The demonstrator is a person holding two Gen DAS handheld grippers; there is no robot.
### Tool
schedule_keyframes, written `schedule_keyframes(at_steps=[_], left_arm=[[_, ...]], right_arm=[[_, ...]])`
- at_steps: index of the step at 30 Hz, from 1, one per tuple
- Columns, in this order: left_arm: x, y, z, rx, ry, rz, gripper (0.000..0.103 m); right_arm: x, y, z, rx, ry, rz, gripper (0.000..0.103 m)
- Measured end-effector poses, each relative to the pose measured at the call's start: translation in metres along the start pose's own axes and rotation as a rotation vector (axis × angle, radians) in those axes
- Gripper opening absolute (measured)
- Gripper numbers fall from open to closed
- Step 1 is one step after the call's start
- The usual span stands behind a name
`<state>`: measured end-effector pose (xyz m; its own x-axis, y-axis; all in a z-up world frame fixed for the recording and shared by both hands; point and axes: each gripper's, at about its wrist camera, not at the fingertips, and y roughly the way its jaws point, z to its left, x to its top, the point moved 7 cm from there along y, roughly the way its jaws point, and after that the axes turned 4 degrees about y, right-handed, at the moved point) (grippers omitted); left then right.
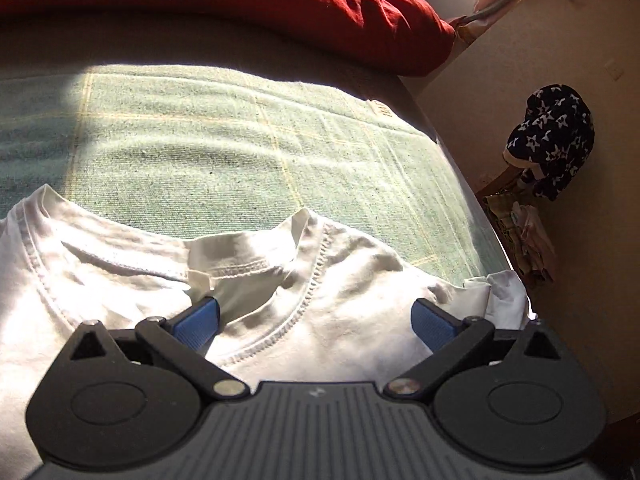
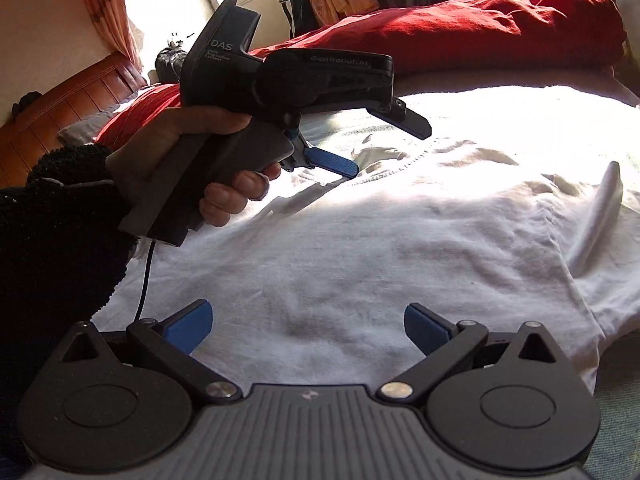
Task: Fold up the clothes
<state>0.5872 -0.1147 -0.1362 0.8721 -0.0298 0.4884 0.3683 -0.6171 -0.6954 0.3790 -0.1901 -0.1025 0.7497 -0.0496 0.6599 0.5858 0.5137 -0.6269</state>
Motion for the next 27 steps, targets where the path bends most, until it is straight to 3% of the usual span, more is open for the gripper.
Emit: schedule_keyframes(at_steps=[4, 8, 15, 18, 23, 27], left_arm=[[0.026, 0.013, 0.006, 0.028, -0.018, -0.083, 0.101], [0.029, 0.001, -0.004, 0.052, -0.004, -0.097, 0.1], [-0.005, -0.021, -0.057, -0.069, 0.103, -0.008, 0.102], [-0.004, 0.001, -0.056, -0.029, 0.101, 0.014, 0.102], [0.017, 0.039, -0.041, -0.008, 0.071, -0.025, 0.102], [0.032, 0.041, -0.048, 0.03, 0.088, -0.063, 0.102]], right_arm=[[0.006, -0.006, -0.014, 0.0, 0.044, -0.02, 0.103], [0.009, -0.011, -0.017, -0.059, 0.018, -0.033, 0.103], [0.004, -0.011, -0.032, -0.236, -0.042, -0.005, 0.103], [-0.001, -0.002, -0.04, -0.277, -0.052, 0.036, 0.103], [-0.003, 0.006, -0.046, -0.253, -0.046, 0.055, 0.103], [-0.006, 0.015, -0.049, -0.263, -0.061, 0.067, 0.103]])
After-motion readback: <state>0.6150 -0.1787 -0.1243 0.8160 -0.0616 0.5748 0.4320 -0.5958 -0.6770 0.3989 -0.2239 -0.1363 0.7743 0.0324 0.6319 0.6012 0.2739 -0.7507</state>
